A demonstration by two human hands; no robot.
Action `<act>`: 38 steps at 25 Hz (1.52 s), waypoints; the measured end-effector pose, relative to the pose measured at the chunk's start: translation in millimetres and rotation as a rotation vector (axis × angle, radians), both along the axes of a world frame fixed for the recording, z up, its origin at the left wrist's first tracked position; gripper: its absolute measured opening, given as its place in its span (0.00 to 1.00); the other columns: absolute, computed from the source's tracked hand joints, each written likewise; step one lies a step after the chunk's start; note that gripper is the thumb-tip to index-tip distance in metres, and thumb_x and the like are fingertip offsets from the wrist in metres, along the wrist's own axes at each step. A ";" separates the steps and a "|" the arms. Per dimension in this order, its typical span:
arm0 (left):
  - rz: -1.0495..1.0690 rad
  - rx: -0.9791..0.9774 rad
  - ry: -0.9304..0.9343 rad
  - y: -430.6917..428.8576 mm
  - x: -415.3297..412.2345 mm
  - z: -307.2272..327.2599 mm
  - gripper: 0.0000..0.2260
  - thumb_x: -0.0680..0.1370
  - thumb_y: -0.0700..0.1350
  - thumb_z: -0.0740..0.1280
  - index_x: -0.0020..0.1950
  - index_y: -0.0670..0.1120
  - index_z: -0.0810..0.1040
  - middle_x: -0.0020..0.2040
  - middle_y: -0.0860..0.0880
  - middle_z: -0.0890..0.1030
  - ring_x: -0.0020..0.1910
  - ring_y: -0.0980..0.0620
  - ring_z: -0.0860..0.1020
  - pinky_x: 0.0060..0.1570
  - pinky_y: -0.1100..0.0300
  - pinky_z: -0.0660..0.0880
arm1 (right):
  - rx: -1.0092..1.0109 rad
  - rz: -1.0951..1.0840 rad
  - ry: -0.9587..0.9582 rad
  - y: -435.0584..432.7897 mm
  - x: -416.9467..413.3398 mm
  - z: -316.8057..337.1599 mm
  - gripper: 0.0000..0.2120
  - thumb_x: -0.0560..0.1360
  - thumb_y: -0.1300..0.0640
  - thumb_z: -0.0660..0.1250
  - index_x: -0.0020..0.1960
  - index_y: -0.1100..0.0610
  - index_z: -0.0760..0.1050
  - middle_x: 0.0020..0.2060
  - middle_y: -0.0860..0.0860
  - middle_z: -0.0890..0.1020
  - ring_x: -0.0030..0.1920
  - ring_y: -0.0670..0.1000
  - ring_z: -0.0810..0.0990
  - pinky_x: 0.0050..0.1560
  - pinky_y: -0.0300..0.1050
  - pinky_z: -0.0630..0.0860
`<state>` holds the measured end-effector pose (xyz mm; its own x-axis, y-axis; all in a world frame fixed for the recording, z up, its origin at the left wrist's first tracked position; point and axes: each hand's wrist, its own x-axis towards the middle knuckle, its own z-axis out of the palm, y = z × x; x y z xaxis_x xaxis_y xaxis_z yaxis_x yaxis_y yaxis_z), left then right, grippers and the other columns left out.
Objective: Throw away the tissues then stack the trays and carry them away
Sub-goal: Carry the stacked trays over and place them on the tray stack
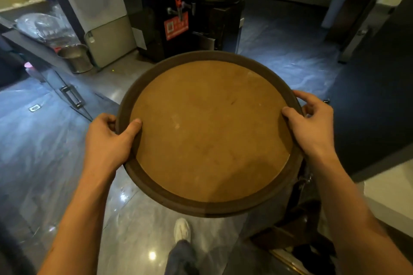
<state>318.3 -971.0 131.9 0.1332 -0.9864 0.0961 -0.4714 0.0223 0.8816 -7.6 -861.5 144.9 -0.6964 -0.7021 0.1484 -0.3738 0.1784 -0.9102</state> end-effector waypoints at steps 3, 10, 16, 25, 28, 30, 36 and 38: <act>-0.051 -0.001 0.023 -73.9 -16.9 -2.8 0.14 0.73 0.51 0.73 0.49 0.43 0.75 0.43 0.43 0.79 0.45 0.39 0.79 0.44 0.43 0.77 | 0.008 -0.054 -0.008 -58.4 -11.4 -0.4 0.21 0.76 0.56 0.69 0.68 0.48 0.74 0.42 0.50 0.80 0.43 0.52 0.81 0.38 0.42 0.76; -0.189 -0.021 0.008 -231.3 -60.7 15.5 0.18 0.73 0.52 0.74 0.55 0.42 0.75 0.47 0.44 0.79 0.45 0.43 0.78 0.41 0.50 0.73 | 0.006 -0.130 -0.011 -178.8 -43.2 13.5 0.22 0.76 0.57 0.69 0.69 0.47 0.73 0.44 0.51 0.79 0.46 0.55 0.81 0.42 0.44 0.76; -0.209 -0.018 0.014 -328.9 -136.2 25.3 0.21 0.69 0.57 0.73 0.54 0.45 0.74 0.48 0.44 0.78 0.45 0.42 0.78 0.45 0.43 0.78 | -0.033 -0.151 -0.007 -275.0 -115.6 20.4 0.20 0.76 0.59 0.68 0.66 0.47 0.74 0.45 0.60 0.80 0.46 0.58 0.81 0.44 0.47 0.78; -0.109 -0.034 0.119 -439.5 -300.1 37.3 0.20 0.70 0.56 0.73 0.55 0.48 0.74 0.47 0.44 0.81 0.44 0.43 0.82 0.47 0.40 0.80 | -0.109 -0.086 0.033 -423.3 -299.9 30.9 0.20 0.75 0.58 0.70 0.65 0.48 0.76 0.43 0.56 0.81 0.45 0.55 0.81 0.42 0.45 0.77; -0.079 -0.053 0.117 -468.3 -346.5 43.3 0.20 0.68 0.58 0.71 0.53 0.48 0.74 0.44 0.45 0.81 0.43 0.43 0.82 0.43 0.44 0.80 | -0.103 -0.070 0.034 -467.3 -350.0 41.1 0.20 0.75 0.58 0.70 0.67 0.49 0.76 0.44 0.55 0.80 0.46 0.55 0.81 0.41 0.43 0.75; -0.057 -0.058 0.108 -492.6 -371.6 43.1 0.16 0.72 0.53 0.72 0.53 0.46 0.74 0.41 0.46 0.80 0.41 0.44 0.81 0.38 0.51 0.77 | -0.099 -0.052 0.030 -498.6 -379.3 44.6 0.20 0.75 0.58 0.70 0.67 0.49 0.76 0.43 0.54 0.80 0.46 0.54 0.81 0.40 0.41 0.74; -0.004 -0.080 0.090 -575.6 -426.7 44.6 0.15 0.72 0.53 0.71 0.52 0.47 0.74 0.42 0.42 0.81 0.40 0.42 0.82 0.43 0.41 0.80 | -0.102 -0.005 0.063 -595.7 -442.0 42.5 0.20 0.74 0.58 0.70 0.65 0.48 0.76 0.43 0.57 0.81 0.45 0.56 0.82 0.44 0.52 0.81; 0.003 -0.090 0.112 -606.4 -441.5 45.5 0.14 0.73 0.53 0.71 0.54 0.48 0.74 0.44 0.43 0.81 0.41 0.42 0.82 0.43 0.40 0.81 | -0.118 0.028 0.061 -630.3 -456.4 44.5 0.20 0.74 0.58 0.70 0.66 0.49 0.75 0.43 0.53 0.81 0.45 0.54 0.82 0.41 0.46 0.79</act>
<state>-123.2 -1577.4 177.3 0.1508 -0.9740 0.1689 -0.3700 0.1028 0.9233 -464.0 -1491.8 189.4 -0.6643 -0.6961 0.2722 -0.4321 0.0605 -0.8998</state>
